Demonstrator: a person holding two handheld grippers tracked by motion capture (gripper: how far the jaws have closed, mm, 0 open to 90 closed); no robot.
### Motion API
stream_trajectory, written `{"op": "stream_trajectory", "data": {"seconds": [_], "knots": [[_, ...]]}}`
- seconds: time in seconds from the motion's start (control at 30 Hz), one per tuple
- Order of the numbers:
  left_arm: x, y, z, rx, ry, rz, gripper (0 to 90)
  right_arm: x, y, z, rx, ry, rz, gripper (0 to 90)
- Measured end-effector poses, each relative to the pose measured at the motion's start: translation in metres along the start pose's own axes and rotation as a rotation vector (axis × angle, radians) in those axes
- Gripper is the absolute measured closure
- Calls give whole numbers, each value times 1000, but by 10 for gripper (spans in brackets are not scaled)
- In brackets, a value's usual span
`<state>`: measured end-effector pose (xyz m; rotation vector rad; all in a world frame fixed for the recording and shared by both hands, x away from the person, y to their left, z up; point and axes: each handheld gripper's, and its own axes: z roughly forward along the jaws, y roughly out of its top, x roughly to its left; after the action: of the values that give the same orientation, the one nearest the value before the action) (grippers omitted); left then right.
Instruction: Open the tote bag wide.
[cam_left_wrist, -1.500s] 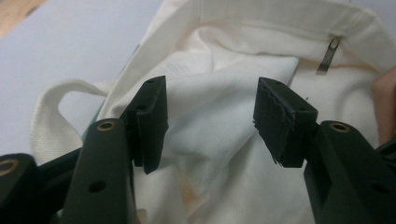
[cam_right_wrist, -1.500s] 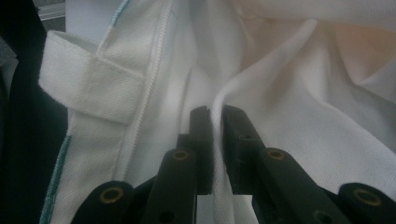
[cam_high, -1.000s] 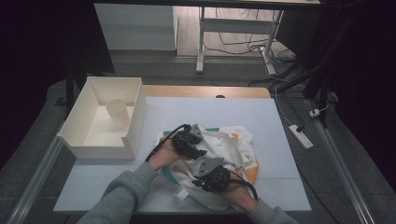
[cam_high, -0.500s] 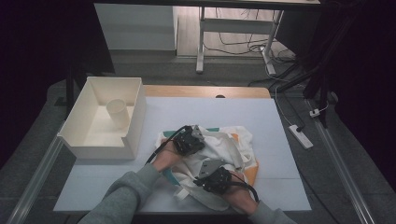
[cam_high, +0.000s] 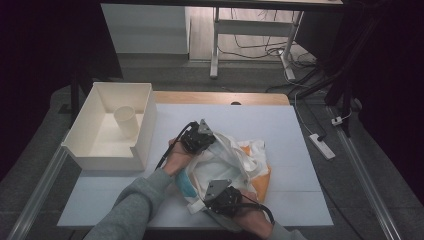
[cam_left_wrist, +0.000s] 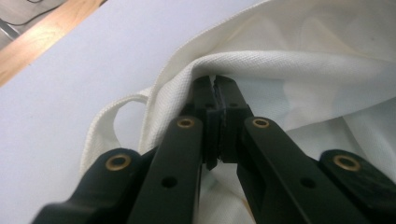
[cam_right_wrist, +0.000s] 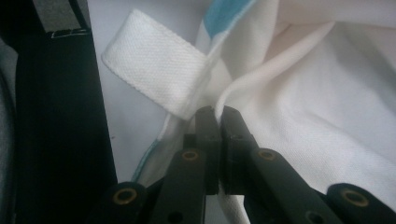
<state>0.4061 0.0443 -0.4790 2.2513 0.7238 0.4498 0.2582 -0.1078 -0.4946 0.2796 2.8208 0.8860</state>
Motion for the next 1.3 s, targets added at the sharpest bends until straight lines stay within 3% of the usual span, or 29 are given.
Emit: {"op": "stream_trajectory", "data": {"seconds": [0.13, 0.27, 0.33, 0.4, 0.5, 0.57, 0.63, 0.73, 0.83, 0.93, 1.1, 1.23, 1.3], "knots": [[-1, -1, -2, -3, -9, 5, 883, -7, -3, -2, -25, 33, 1, 842], [-1, -2, -1, 0, -23, 1, 882, -16, -4, -13, -87, 48, 35, 672], [-1, -3, -1, -2, -36, -9, 882, -25, -5, -22, -136, 35, 80, 606], [0, -4, 0, 3, -46, -10, 882, -35, -5, -29, -148, -5, 109, 566], [-1, -5, 2, 11, -49, -10, 881, -50, -5, -33, -168, -42, 171, 578], [-1, -5, 2, 8, -50, -12, 881, -59, -3, -37, -200, -35, 195, 591], [-2, -5, 2, 7, -50, -14, 881, -69, 0, -39, -210, -60, 209, 621], [-2, -6, 3, 8, -53, -19, 881, -80, 5, -32, -155, -102, 223, 675], [-2, -6, 4, 15, -51, -9, 881, -88, 5, -17, -66, -128, 201, 794], [-2, -6, 3, 11, -50, -9, 881, -94, 1, -3, 14, -125, 205, 896], [-2, -7, 4, 16, -55, -4, 881, -96, -5, 3, 65, -95, 210, 900], [-1, -7, 4, 11, -56, -6, 882, -90, -12, 6, 119, -65, 186, 900], [-1, -7, 4, 10, -54, -6, 882, -85, -17, 7, 114, -72, 182, 900]]}}
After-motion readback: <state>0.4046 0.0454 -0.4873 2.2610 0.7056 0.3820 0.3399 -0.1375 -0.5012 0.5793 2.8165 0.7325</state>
